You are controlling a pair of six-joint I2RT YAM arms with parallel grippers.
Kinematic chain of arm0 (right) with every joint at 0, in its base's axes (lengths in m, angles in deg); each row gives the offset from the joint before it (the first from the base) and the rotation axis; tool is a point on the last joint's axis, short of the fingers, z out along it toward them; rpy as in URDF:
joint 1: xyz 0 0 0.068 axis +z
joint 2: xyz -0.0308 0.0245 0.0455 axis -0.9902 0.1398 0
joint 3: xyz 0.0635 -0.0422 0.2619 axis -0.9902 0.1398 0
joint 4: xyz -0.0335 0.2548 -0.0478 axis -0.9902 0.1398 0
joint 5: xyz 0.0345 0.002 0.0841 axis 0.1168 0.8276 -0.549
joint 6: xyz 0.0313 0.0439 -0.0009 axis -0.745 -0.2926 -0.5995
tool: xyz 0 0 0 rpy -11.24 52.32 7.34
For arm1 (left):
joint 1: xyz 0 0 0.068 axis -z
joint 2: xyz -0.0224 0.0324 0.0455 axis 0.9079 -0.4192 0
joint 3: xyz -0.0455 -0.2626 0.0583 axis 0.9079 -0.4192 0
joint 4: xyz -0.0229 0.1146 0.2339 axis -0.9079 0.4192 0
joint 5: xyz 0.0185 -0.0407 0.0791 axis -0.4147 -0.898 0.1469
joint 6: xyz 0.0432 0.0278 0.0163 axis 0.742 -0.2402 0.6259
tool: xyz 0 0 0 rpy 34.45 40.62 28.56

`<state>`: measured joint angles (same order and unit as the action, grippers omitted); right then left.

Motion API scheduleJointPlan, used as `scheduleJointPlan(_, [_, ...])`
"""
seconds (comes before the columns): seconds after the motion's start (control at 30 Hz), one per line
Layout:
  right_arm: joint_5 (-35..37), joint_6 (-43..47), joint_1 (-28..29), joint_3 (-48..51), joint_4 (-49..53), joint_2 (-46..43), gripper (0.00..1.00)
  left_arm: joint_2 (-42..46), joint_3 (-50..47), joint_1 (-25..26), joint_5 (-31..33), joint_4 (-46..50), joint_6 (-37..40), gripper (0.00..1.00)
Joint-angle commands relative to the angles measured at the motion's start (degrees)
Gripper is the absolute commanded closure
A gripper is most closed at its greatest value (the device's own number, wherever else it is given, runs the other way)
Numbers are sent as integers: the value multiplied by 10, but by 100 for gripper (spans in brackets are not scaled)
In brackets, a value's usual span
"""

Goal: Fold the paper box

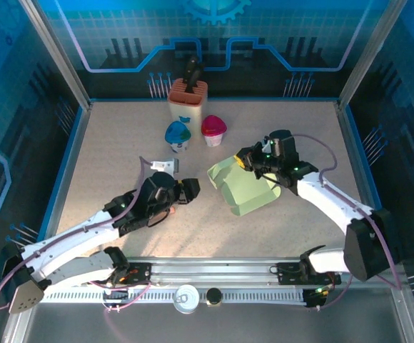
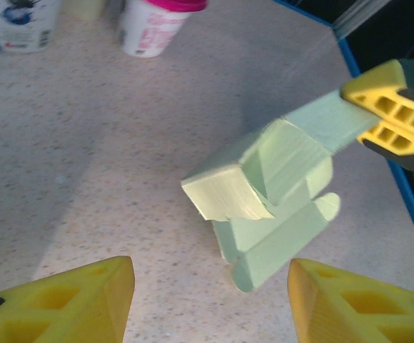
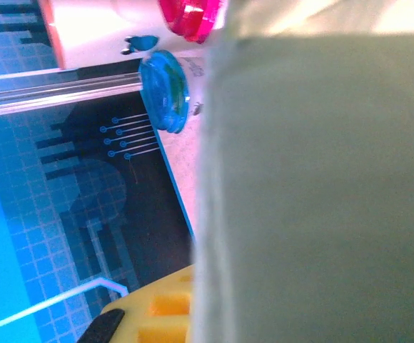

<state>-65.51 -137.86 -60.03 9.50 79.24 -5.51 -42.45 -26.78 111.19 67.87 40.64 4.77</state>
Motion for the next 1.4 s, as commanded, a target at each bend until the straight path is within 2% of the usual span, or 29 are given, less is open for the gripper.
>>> scheduleJointPlan(0.0, [-21,-13,-2,37,-123,27,100,1,-28,-32,-48,11,7,41])
scheduleJointPlan(0.2, [-51,-39,7,80,-291,97,100,-13,-66,-69,-81,-25,20,45])
scheduleJointPlan(0.53, [-66,-26,7,103,-351,164,100,-94,-85,-104,-115,-93,68,45])
scheduleJointPlan(0.8, [-82,-38,3,126,-434,218,100,-167,-77,-112,-134,-160,120,45])
scheduleJointPlan(1.07, [-84,-18,1,126,-398,206,100,-229,-77,-118,-136,-224,195,42])
scheduleJointPlan(1.37, [-90,-13,1,130,-388,202,100,-279,-74,-121,-173,-301,286,43])
